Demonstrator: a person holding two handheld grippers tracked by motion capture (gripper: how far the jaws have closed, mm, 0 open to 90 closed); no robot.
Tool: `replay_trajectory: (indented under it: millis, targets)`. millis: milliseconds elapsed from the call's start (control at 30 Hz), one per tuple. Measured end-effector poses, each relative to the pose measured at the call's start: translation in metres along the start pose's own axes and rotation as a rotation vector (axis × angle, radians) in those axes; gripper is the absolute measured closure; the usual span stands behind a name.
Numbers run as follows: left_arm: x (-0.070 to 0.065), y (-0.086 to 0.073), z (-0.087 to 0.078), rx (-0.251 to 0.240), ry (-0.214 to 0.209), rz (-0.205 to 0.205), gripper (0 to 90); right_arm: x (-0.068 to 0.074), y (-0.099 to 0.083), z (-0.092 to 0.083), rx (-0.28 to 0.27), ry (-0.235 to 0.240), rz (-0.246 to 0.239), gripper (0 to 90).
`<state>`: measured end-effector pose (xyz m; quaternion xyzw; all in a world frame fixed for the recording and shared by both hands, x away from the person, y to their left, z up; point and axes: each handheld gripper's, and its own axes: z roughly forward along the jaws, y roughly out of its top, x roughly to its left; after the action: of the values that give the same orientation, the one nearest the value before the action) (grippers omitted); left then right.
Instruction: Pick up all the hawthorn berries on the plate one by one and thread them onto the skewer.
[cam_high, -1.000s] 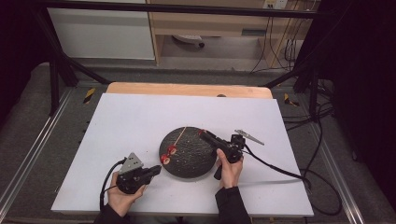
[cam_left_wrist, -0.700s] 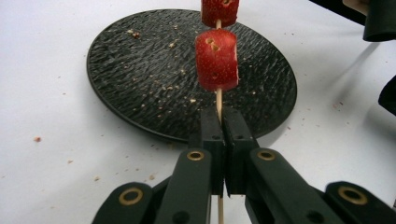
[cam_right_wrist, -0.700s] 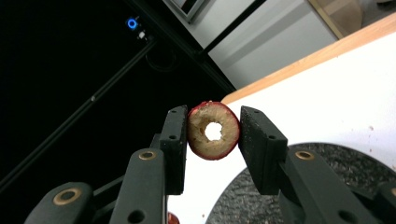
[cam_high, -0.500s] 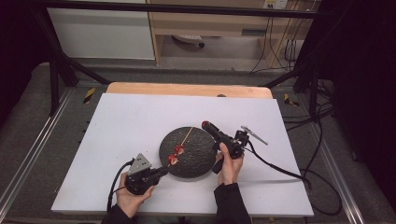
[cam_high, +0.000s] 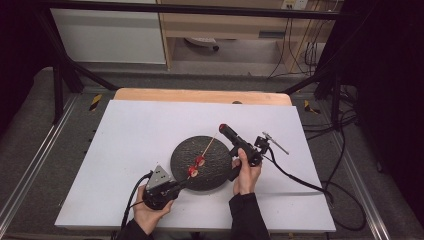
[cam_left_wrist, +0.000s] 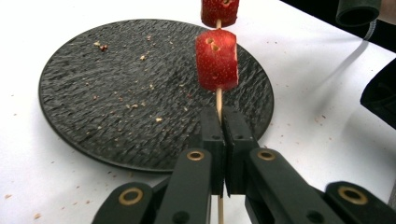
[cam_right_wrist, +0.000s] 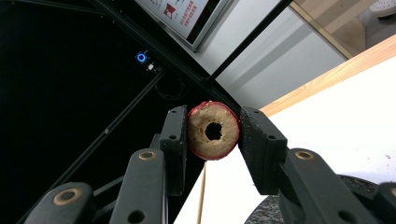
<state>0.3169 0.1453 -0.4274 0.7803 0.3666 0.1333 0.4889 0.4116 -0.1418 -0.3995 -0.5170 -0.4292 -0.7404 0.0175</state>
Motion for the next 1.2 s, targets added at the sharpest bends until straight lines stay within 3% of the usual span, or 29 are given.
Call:
replay_trajectory:
  millis: [533, 1200]
  targets:
    - [-0.009, 0.004, 0.007, -0.016, -0.015, 0.003, 88.4, 0.001, 0.000, -0.001, -0.024, 0.023, 0.028, 63.5]
    - [-0.019, 0.019, 0.017, -0.053, -0.023, -0.071, 88.5, 0.002, -0.004, -0.002, -0.038, 0.037, 0.022, 63.6]
